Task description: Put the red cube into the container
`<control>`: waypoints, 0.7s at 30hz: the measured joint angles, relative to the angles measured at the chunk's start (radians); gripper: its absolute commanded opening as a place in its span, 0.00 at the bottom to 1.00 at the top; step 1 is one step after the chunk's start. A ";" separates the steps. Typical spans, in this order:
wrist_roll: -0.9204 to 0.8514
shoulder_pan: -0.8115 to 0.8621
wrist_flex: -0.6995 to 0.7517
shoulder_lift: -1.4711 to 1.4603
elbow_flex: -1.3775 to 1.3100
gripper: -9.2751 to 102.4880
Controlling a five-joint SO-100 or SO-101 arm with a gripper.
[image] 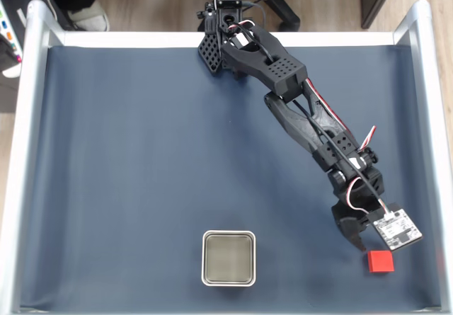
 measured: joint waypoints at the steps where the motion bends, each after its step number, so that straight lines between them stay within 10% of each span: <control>1: -0.006 0.005 -0.003 0.000 -0.005 0.34; 21: -0.032 0.017 -0.121 -0.207 -0.149 0.34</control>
